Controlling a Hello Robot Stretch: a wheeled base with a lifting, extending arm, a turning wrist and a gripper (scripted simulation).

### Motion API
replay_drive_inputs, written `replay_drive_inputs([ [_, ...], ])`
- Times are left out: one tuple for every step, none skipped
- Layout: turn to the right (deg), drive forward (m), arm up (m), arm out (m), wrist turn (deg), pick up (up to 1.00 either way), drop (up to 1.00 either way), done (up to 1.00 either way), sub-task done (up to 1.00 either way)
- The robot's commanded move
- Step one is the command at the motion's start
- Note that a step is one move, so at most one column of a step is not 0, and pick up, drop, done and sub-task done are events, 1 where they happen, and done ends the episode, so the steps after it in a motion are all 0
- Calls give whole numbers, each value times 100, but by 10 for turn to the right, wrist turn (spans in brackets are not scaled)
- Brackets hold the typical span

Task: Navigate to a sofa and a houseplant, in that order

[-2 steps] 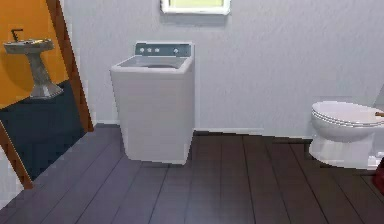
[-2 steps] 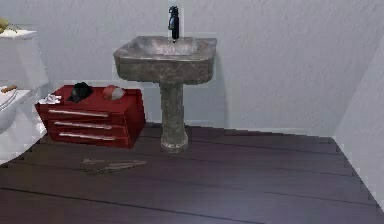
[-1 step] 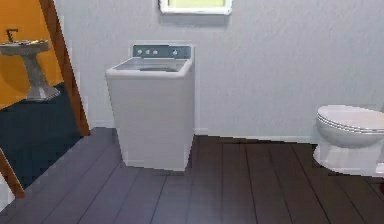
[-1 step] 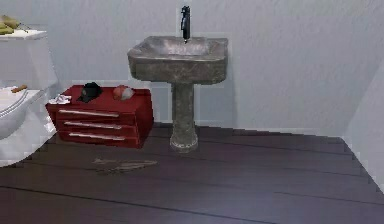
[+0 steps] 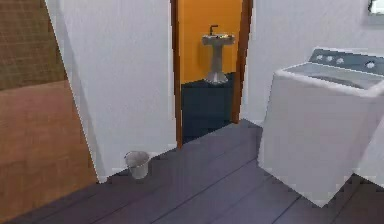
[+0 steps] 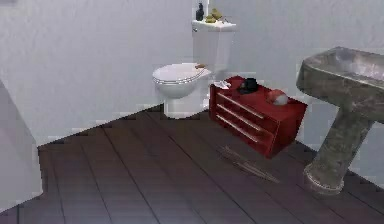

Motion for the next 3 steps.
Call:
replay_drive_inputs([
  [-300,0,0,0,0,0,0,0,0],
  [0,55,0,0,0,0,0,0,0],
  [-240,0,0,0,0,0,0,0,0],
])
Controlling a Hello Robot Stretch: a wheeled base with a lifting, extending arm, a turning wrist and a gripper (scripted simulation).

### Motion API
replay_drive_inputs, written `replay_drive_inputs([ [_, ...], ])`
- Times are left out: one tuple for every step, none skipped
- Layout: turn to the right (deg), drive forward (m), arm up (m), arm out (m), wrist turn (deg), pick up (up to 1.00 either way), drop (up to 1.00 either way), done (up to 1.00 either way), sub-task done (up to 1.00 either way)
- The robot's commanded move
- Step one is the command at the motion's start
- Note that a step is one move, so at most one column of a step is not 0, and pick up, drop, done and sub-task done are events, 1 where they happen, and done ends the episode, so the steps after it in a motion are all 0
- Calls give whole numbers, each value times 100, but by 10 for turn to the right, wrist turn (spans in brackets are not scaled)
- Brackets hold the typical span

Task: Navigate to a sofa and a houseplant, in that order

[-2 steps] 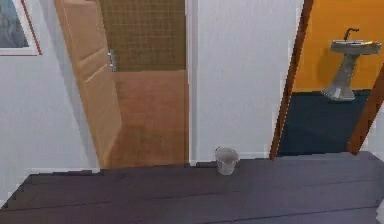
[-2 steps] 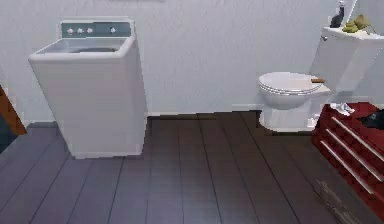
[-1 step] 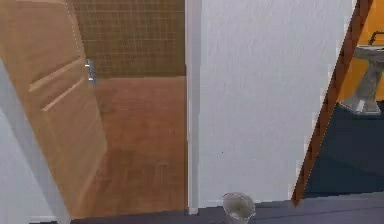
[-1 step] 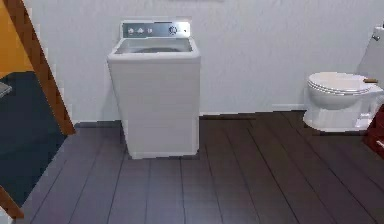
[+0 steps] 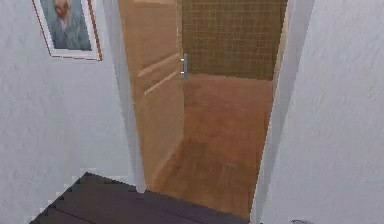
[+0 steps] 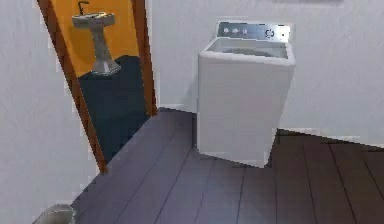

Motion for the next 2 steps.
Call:
replay_drive_inputs([
  [0,90,0,0,0,0,0,0,0],
  [180,0,0,0,0,0,0,0,0],
])
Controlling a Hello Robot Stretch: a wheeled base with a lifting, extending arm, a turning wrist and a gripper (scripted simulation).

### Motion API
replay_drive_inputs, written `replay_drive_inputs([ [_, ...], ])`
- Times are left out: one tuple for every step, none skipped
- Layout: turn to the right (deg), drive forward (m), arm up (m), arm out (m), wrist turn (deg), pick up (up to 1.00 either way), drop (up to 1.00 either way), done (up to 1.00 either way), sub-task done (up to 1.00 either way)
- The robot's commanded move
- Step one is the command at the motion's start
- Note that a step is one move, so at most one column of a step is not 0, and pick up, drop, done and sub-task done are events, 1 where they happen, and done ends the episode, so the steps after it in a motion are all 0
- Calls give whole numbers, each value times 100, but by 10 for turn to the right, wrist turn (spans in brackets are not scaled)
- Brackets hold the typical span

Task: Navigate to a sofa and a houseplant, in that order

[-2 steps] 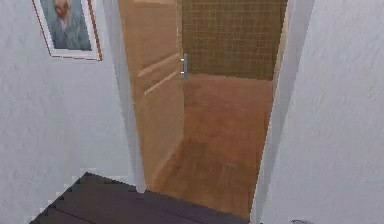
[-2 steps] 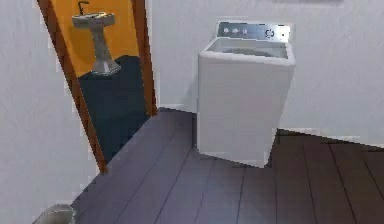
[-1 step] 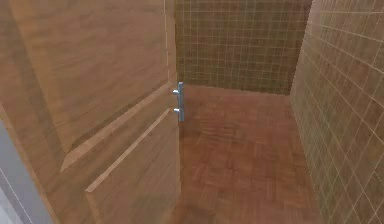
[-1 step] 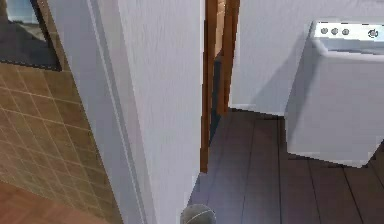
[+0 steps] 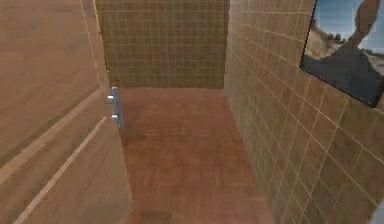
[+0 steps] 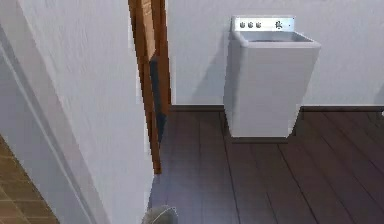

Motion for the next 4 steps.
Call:
replay_drive_inputs([
  [0,100,0,0,0,0,0,0,0],
  [0,35,0,0,0,0,0,0,0],
  [-450,0,0,0,0,0,0,0,0],
  [-60,0,0,0,0,0,0,0,0],
])
